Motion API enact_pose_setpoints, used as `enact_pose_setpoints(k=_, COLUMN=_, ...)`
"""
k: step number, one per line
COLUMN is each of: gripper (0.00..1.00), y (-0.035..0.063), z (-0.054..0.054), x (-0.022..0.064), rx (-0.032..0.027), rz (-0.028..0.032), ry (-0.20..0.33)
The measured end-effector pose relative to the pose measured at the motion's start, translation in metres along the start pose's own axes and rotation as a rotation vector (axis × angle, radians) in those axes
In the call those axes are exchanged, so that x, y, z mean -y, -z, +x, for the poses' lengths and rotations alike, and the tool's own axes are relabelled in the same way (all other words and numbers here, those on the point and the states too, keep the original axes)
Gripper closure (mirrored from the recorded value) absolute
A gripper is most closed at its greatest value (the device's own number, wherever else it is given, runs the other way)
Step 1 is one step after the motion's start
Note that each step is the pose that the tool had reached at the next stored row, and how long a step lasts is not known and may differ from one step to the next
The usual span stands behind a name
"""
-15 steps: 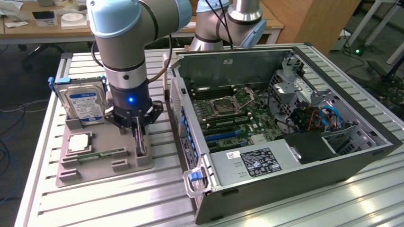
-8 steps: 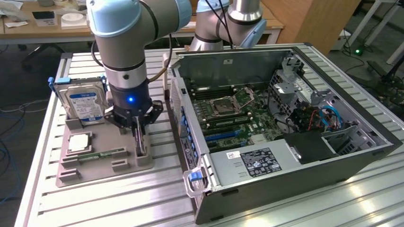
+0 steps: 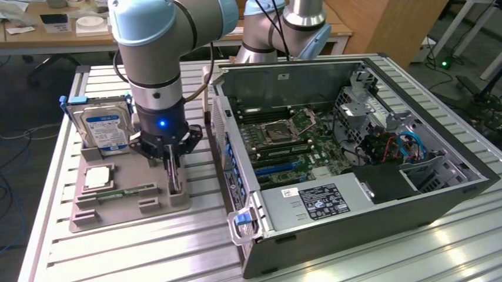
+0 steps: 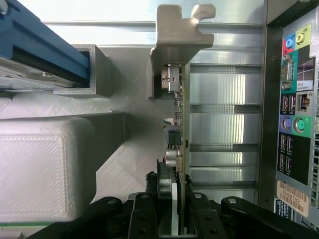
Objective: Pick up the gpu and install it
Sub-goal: 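Pick up the gpu and move the gpu toward the slot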
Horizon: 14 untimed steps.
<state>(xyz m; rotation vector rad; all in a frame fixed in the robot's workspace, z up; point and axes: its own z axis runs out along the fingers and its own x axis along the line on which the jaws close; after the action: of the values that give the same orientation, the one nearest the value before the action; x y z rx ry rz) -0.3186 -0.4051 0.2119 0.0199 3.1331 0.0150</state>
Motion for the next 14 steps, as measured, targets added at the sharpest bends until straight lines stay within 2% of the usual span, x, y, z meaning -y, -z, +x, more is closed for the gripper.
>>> enact_pose_setpoints(k=4, gripper=0.72, y=0.0005, z=0.0, x=0.0, rx=-0.0001, rz=0.0001, ry=0.0)
enact_pose_setpoints(k=14, gripper=0.72, y=0.0125, z=0.0, x=-0.0001, rx=0.0003, rz=-0.0002, ry=0.0)
